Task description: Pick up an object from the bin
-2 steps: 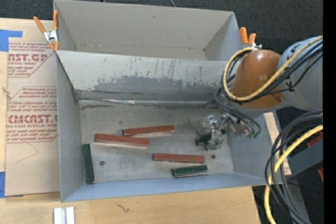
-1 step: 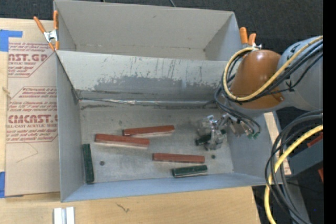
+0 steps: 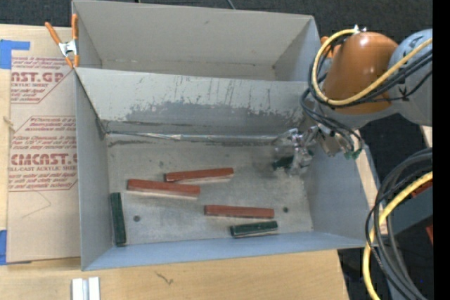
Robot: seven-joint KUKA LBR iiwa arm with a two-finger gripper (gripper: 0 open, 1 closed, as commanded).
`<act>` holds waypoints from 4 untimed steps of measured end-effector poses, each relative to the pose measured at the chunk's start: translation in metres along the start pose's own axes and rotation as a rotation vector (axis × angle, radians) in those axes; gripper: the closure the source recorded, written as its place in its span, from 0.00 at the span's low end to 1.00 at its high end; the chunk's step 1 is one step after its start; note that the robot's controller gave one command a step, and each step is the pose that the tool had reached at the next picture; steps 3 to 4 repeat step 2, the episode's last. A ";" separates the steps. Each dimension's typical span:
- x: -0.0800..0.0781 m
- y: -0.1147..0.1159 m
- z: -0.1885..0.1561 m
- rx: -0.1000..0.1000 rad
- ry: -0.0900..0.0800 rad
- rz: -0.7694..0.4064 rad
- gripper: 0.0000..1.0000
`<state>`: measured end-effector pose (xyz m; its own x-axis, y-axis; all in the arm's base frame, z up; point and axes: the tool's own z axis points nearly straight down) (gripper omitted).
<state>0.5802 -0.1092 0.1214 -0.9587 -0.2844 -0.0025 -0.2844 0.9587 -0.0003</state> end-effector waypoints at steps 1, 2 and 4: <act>0.000 0.000 0.000 0.000 0.000 0.000 1.00; 0.031 0.014 -0.105 0.000 -0.001 -0.022 1.00; 0.031 0.014 -0.105 0.000 -0.001 -0.022 1.00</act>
Offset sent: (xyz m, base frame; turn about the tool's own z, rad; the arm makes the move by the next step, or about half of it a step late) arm -0.0350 0.0030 0.1048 -0.0219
